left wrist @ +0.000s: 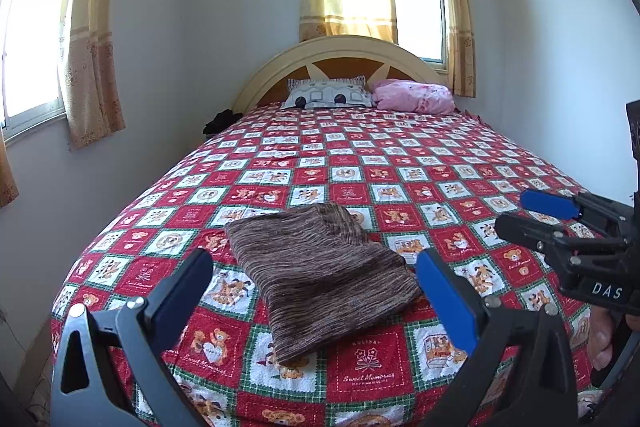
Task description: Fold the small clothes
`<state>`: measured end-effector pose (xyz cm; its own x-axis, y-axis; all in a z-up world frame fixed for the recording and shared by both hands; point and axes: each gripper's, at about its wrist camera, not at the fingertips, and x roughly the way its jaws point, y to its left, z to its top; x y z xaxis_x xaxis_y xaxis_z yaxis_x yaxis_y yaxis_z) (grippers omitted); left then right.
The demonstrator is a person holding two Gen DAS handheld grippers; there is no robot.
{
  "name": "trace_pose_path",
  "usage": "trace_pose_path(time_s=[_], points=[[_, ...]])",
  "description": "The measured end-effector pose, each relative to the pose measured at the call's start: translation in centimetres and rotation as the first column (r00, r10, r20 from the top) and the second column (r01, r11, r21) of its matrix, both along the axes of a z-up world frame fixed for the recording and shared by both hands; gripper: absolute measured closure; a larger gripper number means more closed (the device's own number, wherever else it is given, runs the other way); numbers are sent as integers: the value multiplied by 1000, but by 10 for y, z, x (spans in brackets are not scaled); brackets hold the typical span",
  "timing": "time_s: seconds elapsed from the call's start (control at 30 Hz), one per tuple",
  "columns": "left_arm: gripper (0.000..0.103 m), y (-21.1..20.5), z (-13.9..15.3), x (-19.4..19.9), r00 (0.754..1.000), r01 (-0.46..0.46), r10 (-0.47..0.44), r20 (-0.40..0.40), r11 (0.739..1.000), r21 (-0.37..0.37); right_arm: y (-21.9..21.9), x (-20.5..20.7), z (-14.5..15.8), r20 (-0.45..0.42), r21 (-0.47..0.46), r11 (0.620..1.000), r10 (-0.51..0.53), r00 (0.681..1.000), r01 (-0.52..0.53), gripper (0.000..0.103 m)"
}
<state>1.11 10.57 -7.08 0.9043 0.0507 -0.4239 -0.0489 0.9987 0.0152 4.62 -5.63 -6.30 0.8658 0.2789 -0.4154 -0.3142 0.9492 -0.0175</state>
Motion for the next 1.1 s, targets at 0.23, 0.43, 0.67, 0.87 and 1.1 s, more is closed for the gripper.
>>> trace_pose_path(time_s=[0.23,0.43,0.67,0.87,1.1], points=[[0,0,1,0,1000,0,0,2,1000,0,3,-3,1,6,0,1000,8,1000,-8,43],[0,-1,3,-2,1000,-1,1,4,1000,0,1,-5,2,16,4,1000,4,1000,-4,43],[0,-1,3,-2,1000,-2,2,3,1000,1,0,-6,1,15,8,1000,5,1000,-5,42],[0,0,3,-2,1000,-1,1,-2,1000,3,0,-5,0,15,11,1000,4,1000,-4,42],[0,0,2,-2,1000,-3,3,-3,1000,4,-1,-7,0,19,14,1000,1,1000,-1,42]])
